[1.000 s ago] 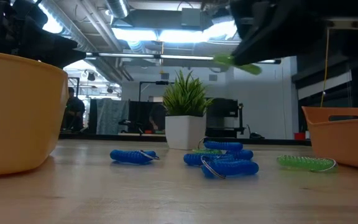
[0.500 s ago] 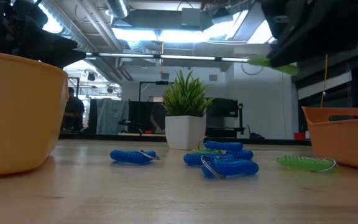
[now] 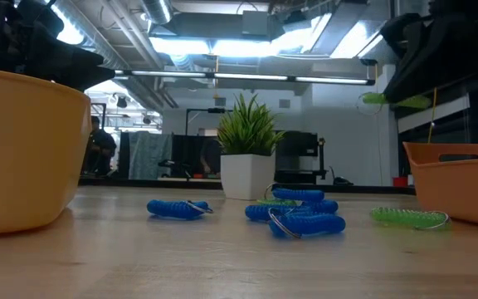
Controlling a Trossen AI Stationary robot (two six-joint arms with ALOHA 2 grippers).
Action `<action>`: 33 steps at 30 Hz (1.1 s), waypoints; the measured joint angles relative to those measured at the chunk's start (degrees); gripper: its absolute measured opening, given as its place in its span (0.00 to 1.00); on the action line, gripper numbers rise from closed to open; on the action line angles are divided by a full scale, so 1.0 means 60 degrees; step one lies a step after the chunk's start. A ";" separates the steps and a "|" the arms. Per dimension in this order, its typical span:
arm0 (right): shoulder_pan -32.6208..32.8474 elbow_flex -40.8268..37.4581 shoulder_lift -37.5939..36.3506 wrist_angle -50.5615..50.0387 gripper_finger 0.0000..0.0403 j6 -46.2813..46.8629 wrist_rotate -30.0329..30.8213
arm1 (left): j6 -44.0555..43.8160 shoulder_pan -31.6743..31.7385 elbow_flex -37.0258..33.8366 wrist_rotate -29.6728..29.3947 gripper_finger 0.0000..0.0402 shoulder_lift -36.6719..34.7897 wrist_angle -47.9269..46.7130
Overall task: Sort spring keychains
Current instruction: Put the green spring keychain into the orange bin
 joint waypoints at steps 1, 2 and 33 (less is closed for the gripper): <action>0.0021 0.0000 -0.0072 -0.0216 0.02 0.0223 0.0128 | 0.0000 -0.0001 0.0000 0.0000 0.49 0.0000 0.0000; 0.0040 0.0000 -0.0145 -0.0406 0.02 0.0445 0.0226 | 0.0000 0.0000 0.0000 0.0000 0.49 0.0000 0.0000; 0.0045 0.0000 -0.1058 -0.3929 0.02 0.4694 -0.0915 | -0.0002 -0.0002 0.0000 -0.0004 0.49 -0.0002 0.0004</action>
